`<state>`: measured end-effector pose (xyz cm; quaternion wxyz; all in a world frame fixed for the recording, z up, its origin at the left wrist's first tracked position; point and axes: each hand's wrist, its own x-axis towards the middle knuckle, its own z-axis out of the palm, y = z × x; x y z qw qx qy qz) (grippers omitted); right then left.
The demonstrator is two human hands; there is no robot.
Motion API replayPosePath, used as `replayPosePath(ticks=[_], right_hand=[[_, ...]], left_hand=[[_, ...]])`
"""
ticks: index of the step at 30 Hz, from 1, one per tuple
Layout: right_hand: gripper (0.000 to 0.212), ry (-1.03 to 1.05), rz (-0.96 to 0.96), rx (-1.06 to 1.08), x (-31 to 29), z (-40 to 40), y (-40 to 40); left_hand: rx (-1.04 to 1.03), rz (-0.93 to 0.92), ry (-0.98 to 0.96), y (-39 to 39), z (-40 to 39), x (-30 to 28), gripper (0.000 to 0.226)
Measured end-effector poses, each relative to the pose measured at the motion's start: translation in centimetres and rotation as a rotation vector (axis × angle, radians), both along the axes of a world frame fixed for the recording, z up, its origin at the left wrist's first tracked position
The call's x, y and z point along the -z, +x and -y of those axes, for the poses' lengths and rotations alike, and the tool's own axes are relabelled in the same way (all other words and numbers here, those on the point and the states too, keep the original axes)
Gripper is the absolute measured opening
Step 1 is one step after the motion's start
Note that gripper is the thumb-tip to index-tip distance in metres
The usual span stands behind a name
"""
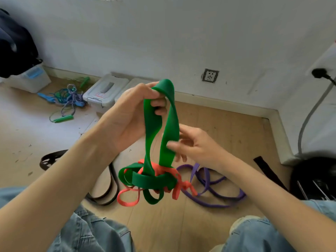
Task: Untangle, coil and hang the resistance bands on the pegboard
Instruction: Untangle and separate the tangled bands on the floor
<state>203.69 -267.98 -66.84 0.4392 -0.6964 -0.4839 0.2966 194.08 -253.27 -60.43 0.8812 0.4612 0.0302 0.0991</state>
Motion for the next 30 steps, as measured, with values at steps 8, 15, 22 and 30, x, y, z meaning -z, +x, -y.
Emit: replayPosePath(ticks=[8, 15, 22, 30], right_hand=[[0.019, 0.513, -0.502, 0.365, -5.4, 0.2, 1.4], [0.044, -0.127, -0.317, 0.167, -0.9, 3.6, 2.5], [0.028, -0.209, -0.333, -0.137, -0.6, 3.0, 0.1], [0.021, 0.580, -0.921, 0.174, -3.6, 1.8, 1.6]], left_hand=[[0.279, -0.360, 0.783, 0.2, 0.9, 6.4, 0.036], [0.084, -0.215, 0.546, 0.7, 0.4, 5.3, 0.016], [-0.022, -0.265, 0.282, 1.0, -1.1, 4.4, 0.016], [0.361, -0.402, 0.322, -0.7, 1.8, 7.2, 0.037]])
